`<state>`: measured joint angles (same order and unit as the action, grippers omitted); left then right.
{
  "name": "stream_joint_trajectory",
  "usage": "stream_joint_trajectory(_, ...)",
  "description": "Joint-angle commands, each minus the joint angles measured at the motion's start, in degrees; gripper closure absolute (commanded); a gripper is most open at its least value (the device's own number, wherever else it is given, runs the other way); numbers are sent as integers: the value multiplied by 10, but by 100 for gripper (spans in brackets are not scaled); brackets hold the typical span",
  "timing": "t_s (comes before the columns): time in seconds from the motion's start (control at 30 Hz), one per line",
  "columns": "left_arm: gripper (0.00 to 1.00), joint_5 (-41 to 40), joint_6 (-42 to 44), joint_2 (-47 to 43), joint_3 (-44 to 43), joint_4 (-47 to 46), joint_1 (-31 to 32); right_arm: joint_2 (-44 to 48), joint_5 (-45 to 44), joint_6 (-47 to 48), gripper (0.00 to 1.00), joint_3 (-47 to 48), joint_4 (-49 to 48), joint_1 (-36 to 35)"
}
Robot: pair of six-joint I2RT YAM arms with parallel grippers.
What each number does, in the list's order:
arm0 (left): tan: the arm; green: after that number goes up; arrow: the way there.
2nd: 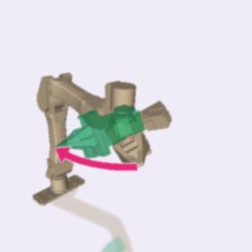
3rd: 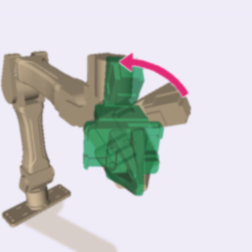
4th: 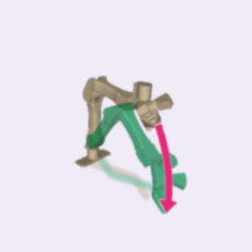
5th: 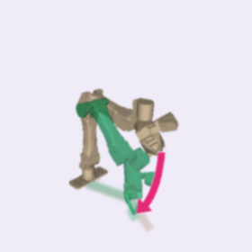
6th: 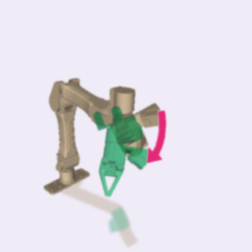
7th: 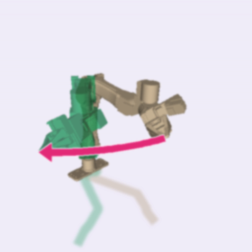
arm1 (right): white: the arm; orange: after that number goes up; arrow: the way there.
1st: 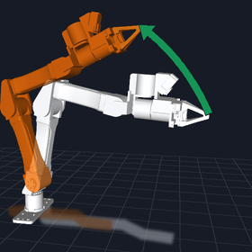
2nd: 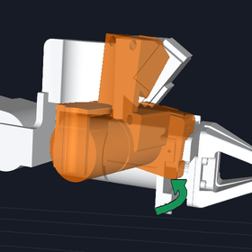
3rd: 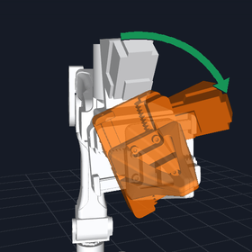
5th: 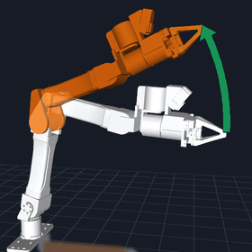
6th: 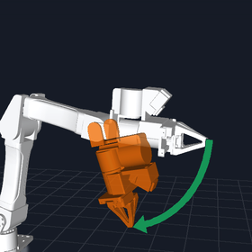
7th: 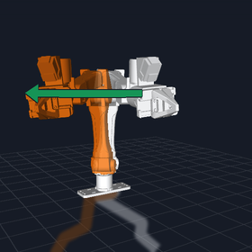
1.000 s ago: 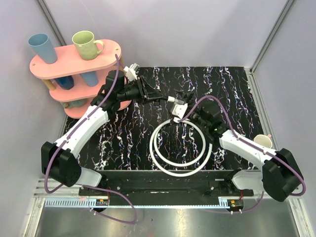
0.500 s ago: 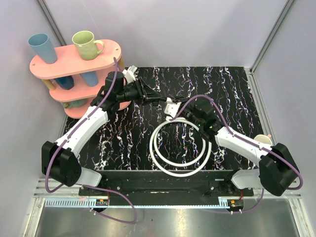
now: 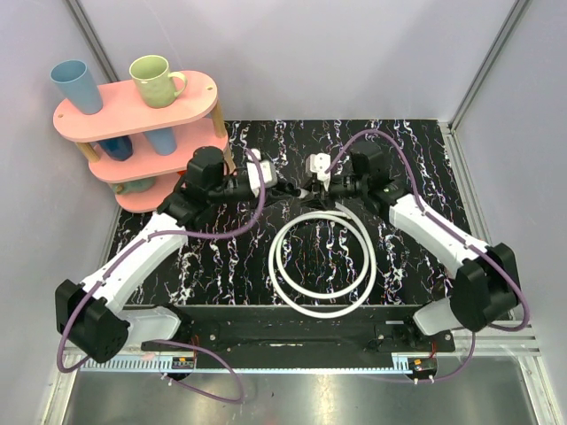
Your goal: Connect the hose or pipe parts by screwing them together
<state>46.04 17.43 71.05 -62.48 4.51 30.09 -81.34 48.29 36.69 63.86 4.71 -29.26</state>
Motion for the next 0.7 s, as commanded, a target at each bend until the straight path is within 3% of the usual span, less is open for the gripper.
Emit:
stream_joint_trajectory(0.0,100,109,315,1,10,152,68,-29,130,-94,100,88,-74,26)
stream_joint_trajectory(0.1,100,80,388,30,-40,252,68,-42,142,-113,100,88,-72,40)
stream_joint_trajectory(0.17,100,65,362,35,-47,240,65,-30,114,-116,100,72,-80,40)
stream_joint_trajectory(0.2,100,61,292,36,-45,197,59,-23,63,-132,94,58,-102,39)
stream_joint_trajectory(0.27,100,57,188,32,-31,129,41,12,4,-146,67,-4,-180,39)
stream_joint_trajectory(0.3,100,34,47,20,-19,24,37,27,-33,-144,53,-26,-204,39)
stream_joint_trajectory(0.43,100,-59,-213,2,1,-107,34,83,-82,-112,22,-128,-318,38)
stream_joint_trajectory(0.6,100,-179,-446,20,-66,-37,34,123,-193,-6,15,-179,-320,-12)
stream_joint_trajectory(0.67,100,-192,-497,33,-105,-10,31,134,-231,54,15,-198,-337,-33)
